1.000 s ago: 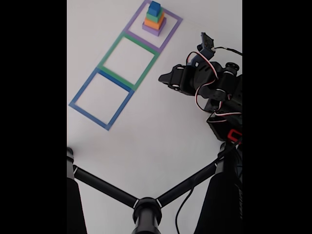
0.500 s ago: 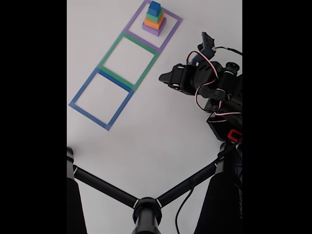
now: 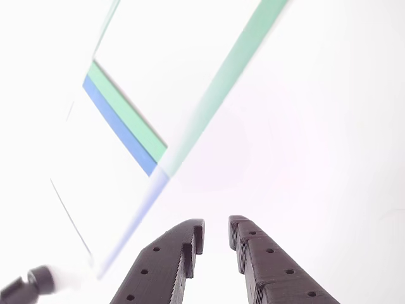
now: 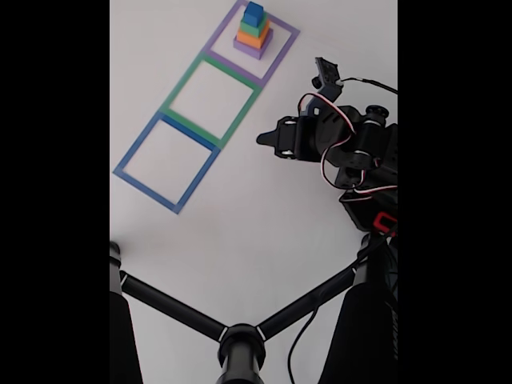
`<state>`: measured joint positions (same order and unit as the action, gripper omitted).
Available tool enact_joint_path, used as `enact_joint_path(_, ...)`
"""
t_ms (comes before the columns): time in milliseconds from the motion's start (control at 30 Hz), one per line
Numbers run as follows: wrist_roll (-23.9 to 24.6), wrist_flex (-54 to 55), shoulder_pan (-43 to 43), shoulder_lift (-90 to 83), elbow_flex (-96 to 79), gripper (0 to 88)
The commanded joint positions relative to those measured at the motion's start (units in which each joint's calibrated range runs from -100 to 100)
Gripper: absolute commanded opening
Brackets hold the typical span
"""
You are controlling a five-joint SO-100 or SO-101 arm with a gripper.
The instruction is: Tower of hanoi
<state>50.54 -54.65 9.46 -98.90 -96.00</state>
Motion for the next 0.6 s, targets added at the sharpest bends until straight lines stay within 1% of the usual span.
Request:
enact_joint_path(0,-23.24,0.73,1.38,4.47,8.00,0.0)
enact_joint_path(33,-28.65,0.89,1.19,6.01,10.18,0.0)
enact_joint_path(67,-31.52,1.29,1.28,7.70,12.18,0.0)
enact_joint_path(133,-41.67,1.62,2.34,11.34,17.18,0.0)
enact_joint_path(167,-48.43,1.94,2.53,13.11,19.91,0.0)
enact_joint_path(233,-54.18,3.80,3.78,14.08,23.36,0.0)
enact_joint_path(267,-58.23,3.89,4.25,14.00,25.00,0.0)
enact_joint_path(333,-72.94,2.83,4.35,14.73,28.54,0.0)
enact_joint_path(367,-78.86,2.19,4.35,15.29,30.54,0.0)
enact_joint_path(400,-82.75,1.70,4.25,15.54,31.91,0.0)
enact_joint_path(433,-91.03,0.16,4.25,15.70,33.00,0.0)
enact_joint_path(467,-108.78,-3.64,5.02,15.86,34.27,0.0)
enact_joint_path(500,-122.65,-6.72,5.41,16.10,35.36,0.0)
enact_joint_path(533,-129.07,-7.86,5.02,16.91,36.91,0.0)
enact_joint_path(567,-133.97,-9.07,4.54,17.88,38.27,0.0)
